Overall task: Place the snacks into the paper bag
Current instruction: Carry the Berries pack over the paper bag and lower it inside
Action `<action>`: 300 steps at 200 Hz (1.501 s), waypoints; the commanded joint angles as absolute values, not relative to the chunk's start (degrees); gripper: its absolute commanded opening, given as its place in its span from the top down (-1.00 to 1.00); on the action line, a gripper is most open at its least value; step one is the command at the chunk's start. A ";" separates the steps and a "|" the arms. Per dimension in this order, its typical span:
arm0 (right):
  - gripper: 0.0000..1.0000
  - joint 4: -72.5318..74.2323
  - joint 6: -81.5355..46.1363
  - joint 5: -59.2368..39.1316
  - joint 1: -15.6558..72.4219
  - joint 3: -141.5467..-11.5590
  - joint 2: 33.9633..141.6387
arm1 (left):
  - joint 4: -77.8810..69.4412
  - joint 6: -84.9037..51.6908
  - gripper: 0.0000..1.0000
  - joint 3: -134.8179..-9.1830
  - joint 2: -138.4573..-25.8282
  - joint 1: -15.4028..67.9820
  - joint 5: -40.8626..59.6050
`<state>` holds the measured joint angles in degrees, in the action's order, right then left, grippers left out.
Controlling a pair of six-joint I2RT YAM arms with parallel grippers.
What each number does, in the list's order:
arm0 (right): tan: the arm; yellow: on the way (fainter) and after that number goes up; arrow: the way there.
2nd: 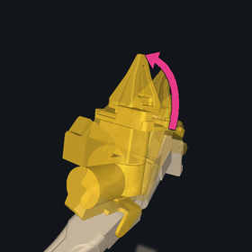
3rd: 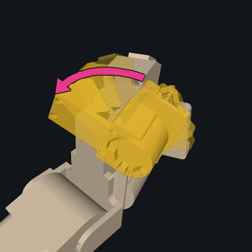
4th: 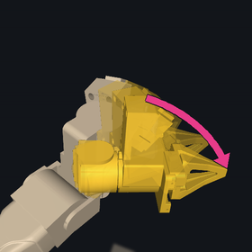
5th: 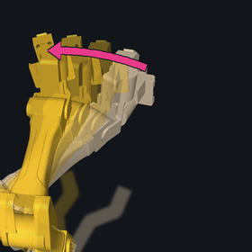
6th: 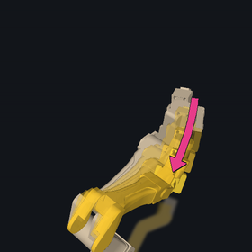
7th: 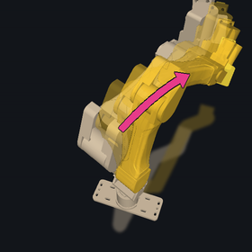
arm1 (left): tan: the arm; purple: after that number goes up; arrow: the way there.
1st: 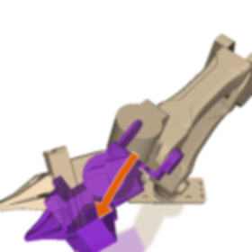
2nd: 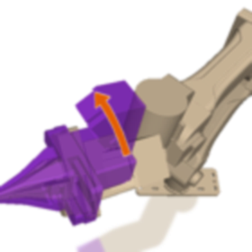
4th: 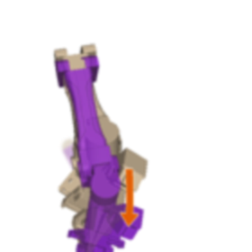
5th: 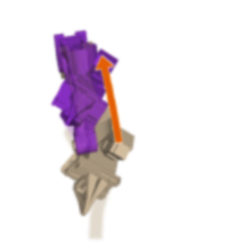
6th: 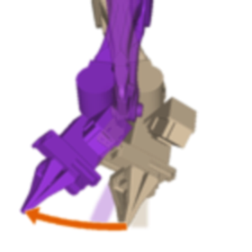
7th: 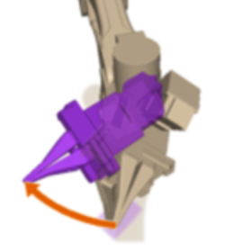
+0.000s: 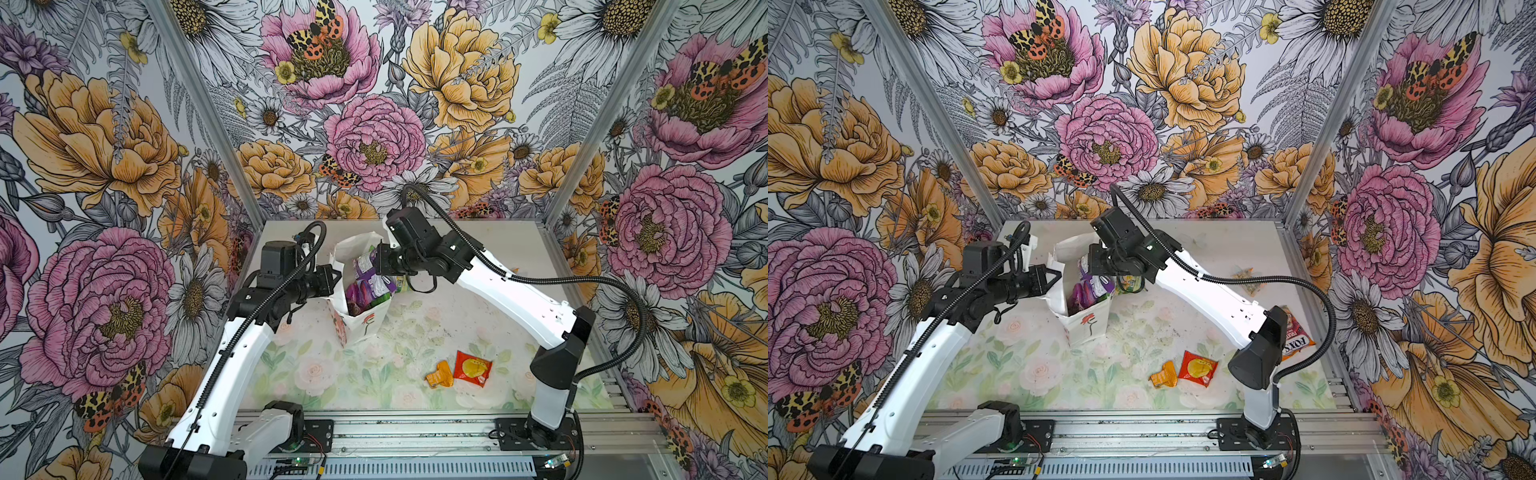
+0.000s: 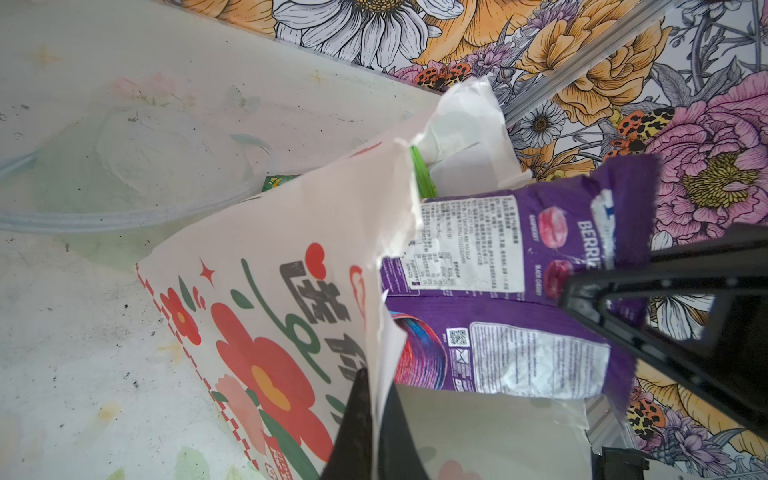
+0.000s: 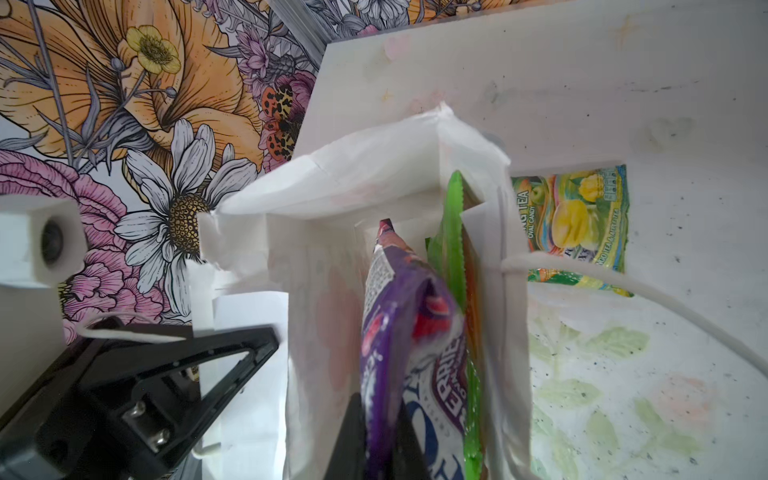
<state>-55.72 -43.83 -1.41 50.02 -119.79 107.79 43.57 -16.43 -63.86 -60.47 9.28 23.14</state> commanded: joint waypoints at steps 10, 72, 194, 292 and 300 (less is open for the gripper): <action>1.00 -58.71 -41.78 2.57 50.91 -126.87 111.36 | 40.25 -15.03 1.00 -65.82 -59.24 9.90 23.31; 0.47 -61.60 -41.08 -0.53 51.65 -138.15 122.16 | 40.34 -15.04 1.00 -65.64 -59.30 9.83 22.13; -0.36 -68.67 -34.64 12.21 50.46 -141.05 115.78 | 40.37 -15.64 1.00 -65.20 -59.66 8.39 21.20; 0.10 -73.07 -33.73 7.71 47.64 -139.93 122.58 | 41.22 -16.06 1.00 -65.28 -60.68 7.62 19.96; 0.12 -73.05 -33.69 5.94 47.64 -140.39 123.41 | 41.34 -16.13 1.00 -65.42 -60.94 7.55 19.80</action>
<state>-71.64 -34.41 9.19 47.33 -139.57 120.31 43.90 -16.32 -63.86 -60.77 8.21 20.95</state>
